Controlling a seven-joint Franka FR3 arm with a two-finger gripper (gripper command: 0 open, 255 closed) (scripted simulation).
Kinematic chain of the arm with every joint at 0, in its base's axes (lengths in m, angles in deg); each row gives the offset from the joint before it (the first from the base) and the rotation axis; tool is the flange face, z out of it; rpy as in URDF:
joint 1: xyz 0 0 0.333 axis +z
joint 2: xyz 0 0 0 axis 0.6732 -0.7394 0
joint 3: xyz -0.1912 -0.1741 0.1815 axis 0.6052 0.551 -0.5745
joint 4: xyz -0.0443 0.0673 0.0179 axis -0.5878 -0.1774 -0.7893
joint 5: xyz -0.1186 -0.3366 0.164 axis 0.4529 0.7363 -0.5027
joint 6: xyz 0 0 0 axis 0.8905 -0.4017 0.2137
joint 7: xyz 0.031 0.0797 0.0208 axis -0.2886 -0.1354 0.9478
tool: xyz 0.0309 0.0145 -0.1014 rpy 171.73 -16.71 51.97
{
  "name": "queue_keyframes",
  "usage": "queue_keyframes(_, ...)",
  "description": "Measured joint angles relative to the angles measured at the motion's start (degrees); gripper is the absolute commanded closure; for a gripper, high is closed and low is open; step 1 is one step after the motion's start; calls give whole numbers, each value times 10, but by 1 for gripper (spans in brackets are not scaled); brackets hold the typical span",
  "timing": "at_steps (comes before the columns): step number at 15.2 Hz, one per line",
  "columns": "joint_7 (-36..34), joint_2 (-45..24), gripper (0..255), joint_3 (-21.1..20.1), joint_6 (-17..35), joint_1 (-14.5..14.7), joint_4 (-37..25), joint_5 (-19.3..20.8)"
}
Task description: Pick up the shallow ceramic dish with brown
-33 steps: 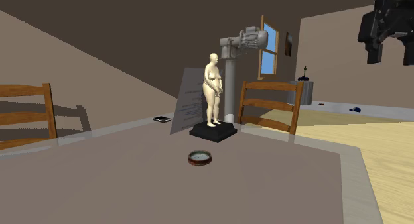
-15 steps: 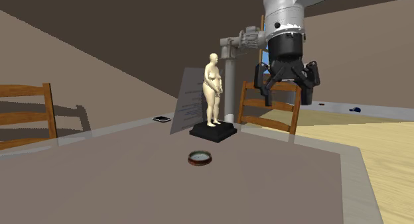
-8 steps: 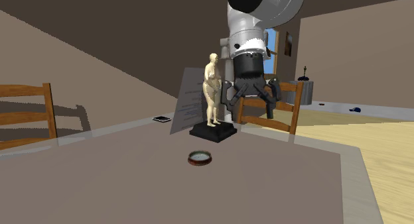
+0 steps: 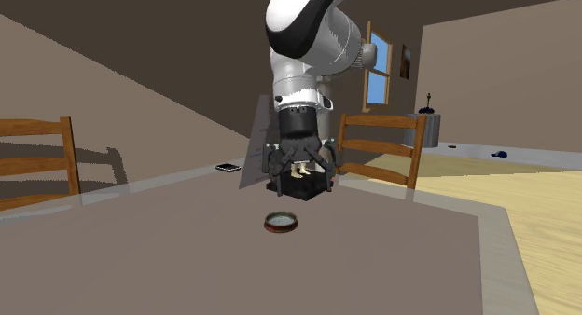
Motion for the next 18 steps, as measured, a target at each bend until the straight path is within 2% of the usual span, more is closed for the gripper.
queue_keyframes(4,-46,-92,0,2,-7,37,-83,29)
queue_keyframes(12,-53,-127,0,9,32,45,-75,42)
queue_keyframes(13,-53,-130,255,9,34,46,-75,43)
queue_keyframes(18,-54,-131,255,9,36,47,-75,44)
